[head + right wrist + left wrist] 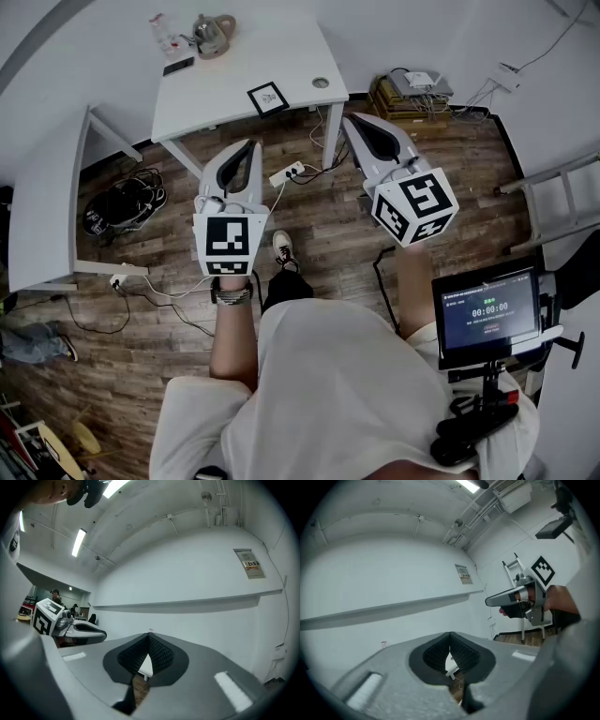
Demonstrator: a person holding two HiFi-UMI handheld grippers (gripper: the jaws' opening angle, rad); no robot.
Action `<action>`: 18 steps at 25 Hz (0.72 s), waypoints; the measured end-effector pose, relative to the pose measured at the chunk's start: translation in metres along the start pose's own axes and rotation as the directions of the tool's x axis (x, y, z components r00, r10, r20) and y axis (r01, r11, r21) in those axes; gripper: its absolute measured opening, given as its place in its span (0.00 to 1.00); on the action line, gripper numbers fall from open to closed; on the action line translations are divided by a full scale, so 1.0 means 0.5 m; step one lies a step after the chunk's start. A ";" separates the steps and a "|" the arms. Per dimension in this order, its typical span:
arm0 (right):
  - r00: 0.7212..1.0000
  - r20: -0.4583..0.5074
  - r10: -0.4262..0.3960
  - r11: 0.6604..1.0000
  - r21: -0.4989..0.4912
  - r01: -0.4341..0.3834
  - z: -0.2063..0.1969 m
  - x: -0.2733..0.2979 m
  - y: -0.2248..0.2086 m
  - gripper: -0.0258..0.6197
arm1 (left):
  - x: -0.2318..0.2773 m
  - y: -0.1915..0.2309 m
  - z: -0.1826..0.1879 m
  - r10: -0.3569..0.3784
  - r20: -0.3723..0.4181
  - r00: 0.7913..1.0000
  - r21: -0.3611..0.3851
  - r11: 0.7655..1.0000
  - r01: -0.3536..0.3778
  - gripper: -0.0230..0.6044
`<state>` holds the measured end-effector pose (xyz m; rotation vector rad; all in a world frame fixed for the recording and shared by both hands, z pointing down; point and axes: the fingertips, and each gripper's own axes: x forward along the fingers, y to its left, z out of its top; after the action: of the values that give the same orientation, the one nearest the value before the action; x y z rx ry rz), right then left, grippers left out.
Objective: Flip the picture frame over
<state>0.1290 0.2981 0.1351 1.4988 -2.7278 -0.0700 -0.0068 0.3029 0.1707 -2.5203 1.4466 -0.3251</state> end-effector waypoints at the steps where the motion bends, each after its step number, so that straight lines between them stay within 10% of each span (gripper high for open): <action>1: 1.000 0.000 -0.001 1.000 0.000 0.001 0.000 0.000 0.000 0.04 | 0.001 0.000 -0.001 0.000 0.000 1.000 0.000 1.000 0.000 0.04; 10: 0.999 0.044 -0.021 1.000 0.008 0.021 -0.016 -0.012 -0.020 0.04 | 0.019 -0.024 -0.017 -0.010 0.010 1.000 0.007 1.000 0.010 0.04; 18: 0.999 -0.045 -0.027 0.999 0.029 0.029 -0.081 0.261 -0.120 0.04 | 0.238 0.137 -0.114 -0.058 -0.049 0.997 -0.050 0.997 0.055 0.04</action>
<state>0.1114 0.1550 0.1725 1.5270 -2.6854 0.0028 -0.0214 0.1618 0.2147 -2.6138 1.4206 -0.3704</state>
